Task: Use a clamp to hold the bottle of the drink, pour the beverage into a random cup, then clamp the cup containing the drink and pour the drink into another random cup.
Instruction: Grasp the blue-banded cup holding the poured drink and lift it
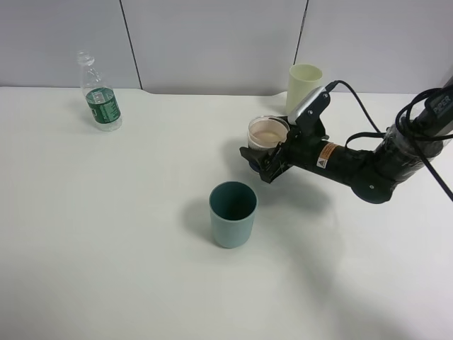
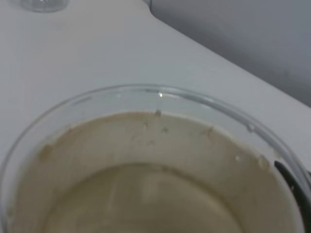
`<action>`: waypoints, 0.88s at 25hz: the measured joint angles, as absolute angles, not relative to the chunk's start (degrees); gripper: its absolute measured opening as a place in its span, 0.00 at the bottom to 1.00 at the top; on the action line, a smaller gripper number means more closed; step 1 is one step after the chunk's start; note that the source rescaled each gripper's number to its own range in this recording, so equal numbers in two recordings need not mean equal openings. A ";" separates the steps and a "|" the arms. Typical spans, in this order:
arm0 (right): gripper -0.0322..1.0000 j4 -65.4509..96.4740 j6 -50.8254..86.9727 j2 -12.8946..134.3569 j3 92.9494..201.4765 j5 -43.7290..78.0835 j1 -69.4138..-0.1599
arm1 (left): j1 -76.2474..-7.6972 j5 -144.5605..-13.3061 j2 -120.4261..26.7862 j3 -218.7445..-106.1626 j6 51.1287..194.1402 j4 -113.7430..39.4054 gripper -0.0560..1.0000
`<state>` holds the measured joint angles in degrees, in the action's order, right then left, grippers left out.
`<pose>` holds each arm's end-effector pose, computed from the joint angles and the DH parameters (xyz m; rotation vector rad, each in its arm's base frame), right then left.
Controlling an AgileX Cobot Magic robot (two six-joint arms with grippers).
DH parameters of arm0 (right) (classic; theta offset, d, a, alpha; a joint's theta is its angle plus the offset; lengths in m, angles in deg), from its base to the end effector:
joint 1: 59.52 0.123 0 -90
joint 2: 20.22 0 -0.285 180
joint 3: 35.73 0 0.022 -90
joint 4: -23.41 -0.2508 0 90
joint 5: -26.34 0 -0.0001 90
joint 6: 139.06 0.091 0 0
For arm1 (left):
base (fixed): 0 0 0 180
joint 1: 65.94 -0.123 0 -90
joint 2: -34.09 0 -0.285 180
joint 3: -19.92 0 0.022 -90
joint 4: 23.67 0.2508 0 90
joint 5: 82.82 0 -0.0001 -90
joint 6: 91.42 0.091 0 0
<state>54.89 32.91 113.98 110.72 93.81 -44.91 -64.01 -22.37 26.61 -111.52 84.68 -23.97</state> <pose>0.3284 0.1310 0.0679 -0.8795 1.5645 0.3717 -0.0055 -0.0002 0.2778 -0.0347 2.0335 -0.0703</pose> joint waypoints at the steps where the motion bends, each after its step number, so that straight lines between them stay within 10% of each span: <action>1: 0.67 54.89 32.91 114.16 110.72 93.66 -44.91 | -64.01 -22.37 26.61 -111.52 84.68 -23.97 1.00; 22: 0.67 55.38 30.26 119.71 111.19 95.41 -44.91 | -64.01 -22.37 26.61 -111.52 84.68 -23.97 1.00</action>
<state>55.38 30.26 119.71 111.19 95.41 -44.91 -64.01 -22.37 26.61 -111.52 84.68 -23.97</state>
